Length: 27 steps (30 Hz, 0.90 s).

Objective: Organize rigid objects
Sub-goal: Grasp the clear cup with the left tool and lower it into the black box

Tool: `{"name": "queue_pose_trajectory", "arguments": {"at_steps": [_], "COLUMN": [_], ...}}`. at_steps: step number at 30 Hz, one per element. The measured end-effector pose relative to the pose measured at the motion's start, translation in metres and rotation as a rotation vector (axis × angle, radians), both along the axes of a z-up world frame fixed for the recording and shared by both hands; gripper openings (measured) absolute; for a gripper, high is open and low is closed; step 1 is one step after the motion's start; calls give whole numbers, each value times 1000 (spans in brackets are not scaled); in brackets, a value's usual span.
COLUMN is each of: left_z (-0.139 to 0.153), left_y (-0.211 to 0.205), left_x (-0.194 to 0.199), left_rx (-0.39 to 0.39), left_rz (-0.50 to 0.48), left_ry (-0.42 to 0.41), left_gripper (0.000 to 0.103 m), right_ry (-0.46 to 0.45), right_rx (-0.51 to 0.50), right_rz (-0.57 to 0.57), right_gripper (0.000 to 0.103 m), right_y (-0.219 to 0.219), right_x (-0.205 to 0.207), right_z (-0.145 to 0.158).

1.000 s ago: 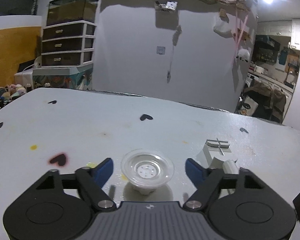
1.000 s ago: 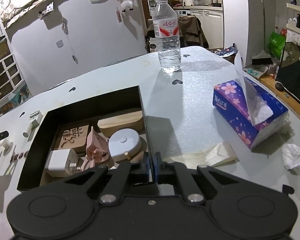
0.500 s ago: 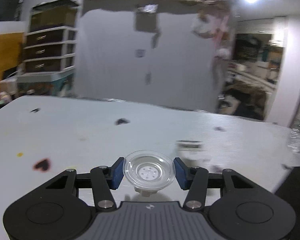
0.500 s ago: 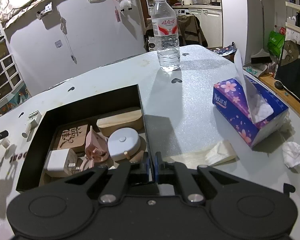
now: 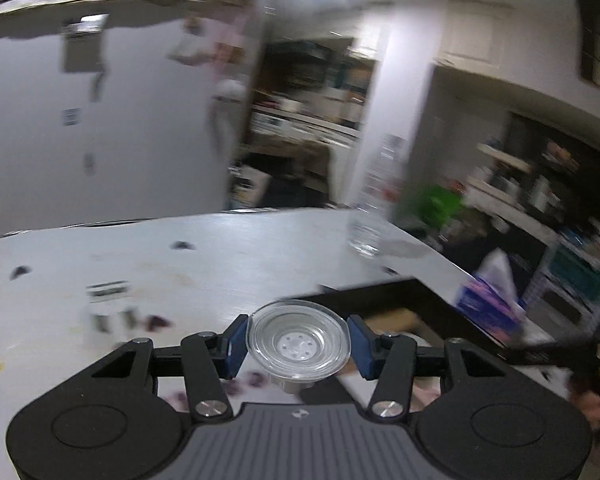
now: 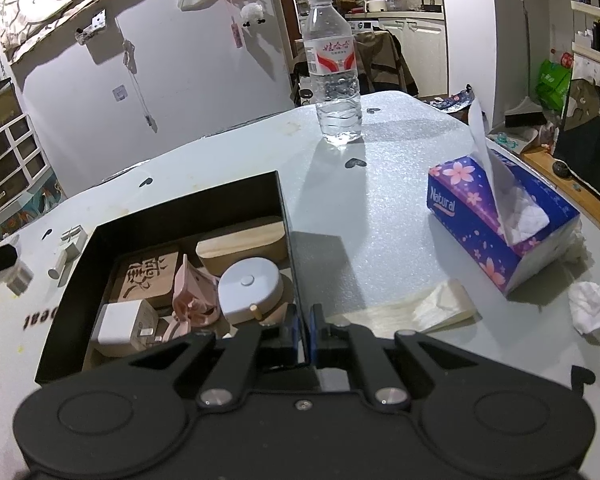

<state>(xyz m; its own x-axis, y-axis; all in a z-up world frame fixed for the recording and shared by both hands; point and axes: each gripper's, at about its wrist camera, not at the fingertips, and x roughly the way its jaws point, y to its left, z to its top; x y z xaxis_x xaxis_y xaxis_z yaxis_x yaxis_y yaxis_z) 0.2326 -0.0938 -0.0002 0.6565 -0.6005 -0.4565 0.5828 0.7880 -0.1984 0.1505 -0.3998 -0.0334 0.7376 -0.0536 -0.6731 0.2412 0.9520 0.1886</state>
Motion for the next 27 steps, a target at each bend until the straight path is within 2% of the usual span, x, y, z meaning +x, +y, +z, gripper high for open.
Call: {"name": "queue_pose_trajectory", "arguments": {"at_steps": [4,9,18,21,25,27], "left_z": [-5,-17,-23,-25,-24,-24], "left_y": [-28,-56,-71,-72,-71,-73], "left_x": [-12,-17,-21,-19,-19,-19], "left_rx": [43,86,149,157,128,126], "left_rz": [-100,-176,-190,-172,-187,-192], "left_ry": [13,53,74,112,143,147], "left_gripper": [53,53,53,58,72,74], "right_ry": [-11,-20,-32,-34,-38,-39], "right_rx": [12,20,37,38,46,50], "right_rz": [-1,2,8,10,9,8], "right_gripper": [6,6,7,7,7,7], "right_y": [-1,-2,-5,-5,-6,-7], "right_x": [-2,-3,-5,-5,-5,-6], "right_z": [-1,-2,-2,-3,-3,-3]}}
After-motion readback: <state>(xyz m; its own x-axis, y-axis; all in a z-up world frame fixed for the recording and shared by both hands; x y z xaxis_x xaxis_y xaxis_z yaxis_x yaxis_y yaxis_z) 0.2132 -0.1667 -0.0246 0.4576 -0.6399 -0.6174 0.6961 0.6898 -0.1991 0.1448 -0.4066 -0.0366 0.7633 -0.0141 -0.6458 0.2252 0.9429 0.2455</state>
